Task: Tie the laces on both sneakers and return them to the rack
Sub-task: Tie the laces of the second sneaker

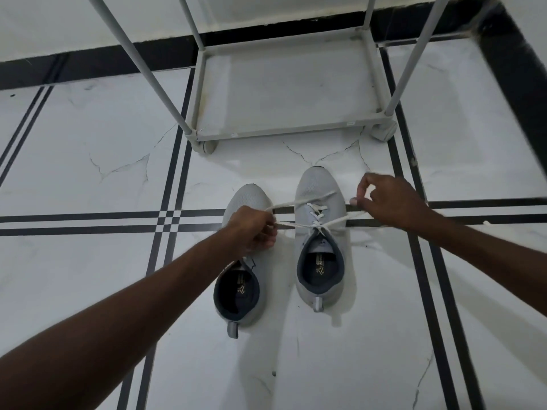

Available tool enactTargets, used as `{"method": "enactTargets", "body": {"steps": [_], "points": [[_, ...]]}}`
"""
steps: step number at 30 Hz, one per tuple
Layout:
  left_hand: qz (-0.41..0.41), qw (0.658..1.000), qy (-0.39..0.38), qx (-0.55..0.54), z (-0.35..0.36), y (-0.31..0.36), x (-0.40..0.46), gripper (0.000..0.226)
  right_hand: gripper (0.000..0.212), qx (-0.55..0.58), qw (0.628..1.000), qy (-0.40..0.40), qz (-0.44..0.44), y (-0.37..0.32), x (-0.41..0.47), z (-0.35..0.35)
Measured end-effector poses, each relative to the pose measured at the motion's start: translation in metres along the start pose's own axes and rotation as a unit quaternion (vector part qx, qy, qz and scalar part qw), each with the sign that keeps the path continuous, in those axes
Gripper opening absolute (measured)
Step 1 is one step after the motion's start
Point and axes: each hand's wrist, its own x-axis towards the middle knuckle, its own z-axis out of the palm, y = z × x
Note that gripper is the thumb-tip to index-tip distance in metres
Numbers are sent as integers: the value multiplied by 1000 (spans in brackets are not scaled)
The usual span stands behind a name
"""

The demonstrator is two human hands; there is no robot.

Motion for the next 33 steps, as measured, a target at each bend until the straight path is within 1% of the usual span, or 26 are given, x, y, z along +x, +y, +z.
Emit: {"method": "enactTargets", "body": {"steps": [1, 2, 3, 4, 5, 6, 7, 8, 9, 11, 13, 15, 17, 18, 20, 21, 22, 23, 25, 27, 28, 30, 31, 32, 33], "points": [[19, 999, 7, 40, -1, -3, 0, 12, 19, -49, 999, -6, -15, 6, -2, 2], [74, 990, 29, 116, -1, -7, -1, 13, 21, -83, 996, -26, -27, 11, -4, 5], [165, 959, 57, 224, 1, -11, -2, 34, 22, -100, 993, -54, -36, 13, -6, 9], [264, 905, 77, 325, 5, -16, -2, 58, 22, -99, 991, -81, -41, 13, -7, 13], [350, 846, 84, 392, 13, -21, -3, 72, 22, -87, 990, -104, -43, 10, -10, 17], [411, 797, 75, 437, 22, -23, -7, 73, 22, -71, 989, -118, -47, 4, -13, 21], [442, 760, 58, 472, 29, -25, -6, 64, 23, -55, 989, -127, -51, -1, -15, 26], [457, 735, 45, 499, 35, -25, -2, 50, 24, -32, 989, -135, -52, -6, -16, 30], [454, 728, 34, 512, 38, -23, 2, 38, 24, -8, 988, -145, -46, -9, -17, 32], [435, 745, 12, 505, 38, -19, 8, 25, 19, 4, 984, -172, -40, -12, -16, 32], [438, 747, 5, 501, 34, -13, 12, 23, 15, -67, 979, -181, -69, -11, -15, 28], [436, 742, -4, 508, 31, -9, 12, 26, 23, -136, 969, -171, -114, -9, -15, 25], [432, 736, -17, 521, 30, -6, 13, 25, 27, -139, 966, -164, -141, -6, -16, 27], [427, 731, -18, 532, 29, -5, 14, 23, 25, -104, 971, -171, -132, -8, -16, 29], [417, 725, -8, 548, 28, -3, 15, 17, 20, 47, 977, -202, -44, -12, -17, 34], [420, 721, 1, 552, 29, -2, 15, 16, 21, 117, 971, -209, 9, -14, -17, 36], [427, 712, 13, 556, 30, -2, 15, 15, 25, 163, 962, -213, 55, -16, -19, 36], [437, 703, 23, 561, 32, -3, 14, 14, 28, 184, 955, -216, 85, -16, -20, 37], [450, 692, 36, 563, 34, -6, 12, 15, 32, 177, 955, -217, 101, -16, -22, 36], [455, 700, 37, 550, 33, -10, 12, 21, 32, 173, 955, -218, 106, -15, -24, 34], [456, 705, 33, 541, 33, -11, 12, 23, 30, 208, 943, -230, 122, -14, -24, 33], [462, 711, 25, 530, 32, -11, 10, 24, 27, 298, 894, -273, 193, -12, -24, 31], [467, 710, 24, 527, 32, -11, 9, 24, 22, 322, 867, -298, 234, -12, -24, 31], [475, 706, 27, 525, 32, -12, 7, 23, 16, 328, 849, -317, 267, -13, -25, 30], [484, 699, 31, 526, 31, -13, 6, 21, 12, 325, 841, -320, 293, -13, -25, 31]]}}
